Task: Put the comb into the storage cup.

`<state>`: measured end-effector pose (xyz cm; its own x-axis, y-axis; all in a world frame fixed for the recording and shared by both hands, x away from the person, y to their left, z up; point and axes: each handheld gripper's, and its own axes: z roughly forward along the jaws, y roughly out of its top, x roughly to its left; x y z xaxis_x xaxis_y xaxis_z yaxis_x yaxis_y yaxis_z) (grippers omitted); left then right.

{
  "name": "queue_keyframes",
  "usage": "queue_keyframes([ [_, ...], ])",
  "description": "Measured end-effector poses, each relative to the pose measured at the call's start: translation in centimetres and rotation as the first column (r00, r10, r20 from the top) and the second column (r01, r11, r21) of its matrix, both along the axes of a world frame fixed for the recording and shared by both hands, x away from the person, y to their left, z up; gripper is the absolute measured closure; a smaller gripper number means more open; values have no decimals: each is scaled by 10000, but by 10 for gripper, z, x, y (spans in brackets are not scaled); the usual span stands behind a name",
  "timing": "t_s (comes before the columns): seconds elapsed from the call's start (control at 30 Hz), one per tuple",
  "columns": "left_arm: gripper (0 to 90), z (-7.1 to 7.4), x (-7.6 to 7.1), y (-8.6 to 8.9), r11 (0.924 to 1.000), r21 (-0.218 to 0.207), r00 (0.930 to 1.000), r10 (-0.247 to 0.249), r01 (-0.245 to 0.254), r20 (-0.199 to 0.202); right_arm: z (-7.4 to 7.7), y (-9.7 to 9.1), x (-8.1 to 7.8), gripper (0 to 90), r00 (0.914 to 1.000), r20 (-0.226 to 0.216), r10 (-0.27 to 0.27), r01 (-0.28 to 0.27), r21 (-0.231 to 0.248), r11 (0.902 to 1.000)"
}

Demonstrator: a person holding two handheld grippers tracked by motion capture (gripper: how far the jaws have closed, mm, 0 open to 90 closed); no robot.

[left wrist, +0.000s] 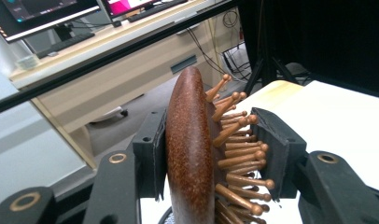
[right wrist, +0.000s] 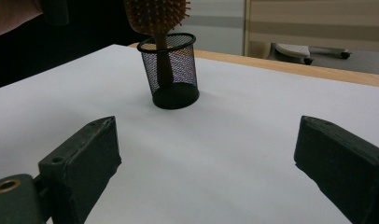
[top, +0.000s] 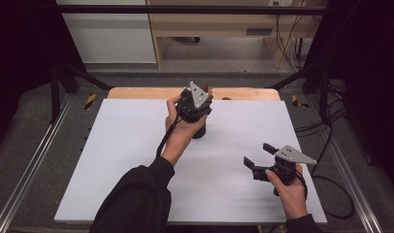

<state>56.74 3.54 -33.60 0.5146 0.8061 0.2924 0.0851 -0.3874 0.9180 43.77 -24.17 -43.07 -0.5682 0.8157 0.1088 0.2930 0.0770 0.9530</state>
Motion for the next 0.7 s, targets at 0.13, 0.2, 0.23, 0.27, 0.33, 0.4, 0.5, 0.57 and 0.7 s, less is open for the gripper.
queue_keyframes([
  [0.13, 484, -2, -3, -4, 9999, -94, 9999, -63, 62, -153, 0, 0, 0, 73, 10000, -23, 10, -10, 7, 10000],
  [0.2, 482, -2, -4, -5, 9999, -112, 9997, -94, 92, -210, 0, 0, 0, 74, 10000, -25, 5, -5, 6, 10000],
  [0.23, 480, -3, -4, -5, 9997, -188, 9996, -141, 137, -247, 0, 0, 0, 73, 10000, -26, 8, -8, 21, 10000],
  [0.27, 478, -4, -4, -6, 9997, -188, 9996, -150, 145, -229, 0, 0, 0, 73, 10000, -26, 8, -8, 16, 10000],
  [0.33, 472, -5, -6, -8, 9992, -350, 9993, -209, 198, -321, 0, 0, 0, 73, 10000, -29, 5, -5, 26, 10000],
  [0.4, 465, -6, -6, -8, 9984, -514, 9988, -256, 234, -419, 0, -1, 0, 73, 10000, -19, -5, 5, 27, 10000],
  [0.5, 461, -7, -6, -9, 9981, -554, 9986, -289, 264, -447, 0, -1, 0, 74, 10000, -21, -2, 2, 14, 10000],
  [0.57, 458, -7, -6, -8, 9977, -633, 9984, -287, 255, -494, 0, 0, 0, 73, 10000, -17, 3, -3, -9, 10000],
  [0.7, 444, -8, -6, -7, 9946, -999, 9963, -373, 295, -769, 0, 0, 0, 73, 10000, 7, -11, 11, -14, 10000],
])
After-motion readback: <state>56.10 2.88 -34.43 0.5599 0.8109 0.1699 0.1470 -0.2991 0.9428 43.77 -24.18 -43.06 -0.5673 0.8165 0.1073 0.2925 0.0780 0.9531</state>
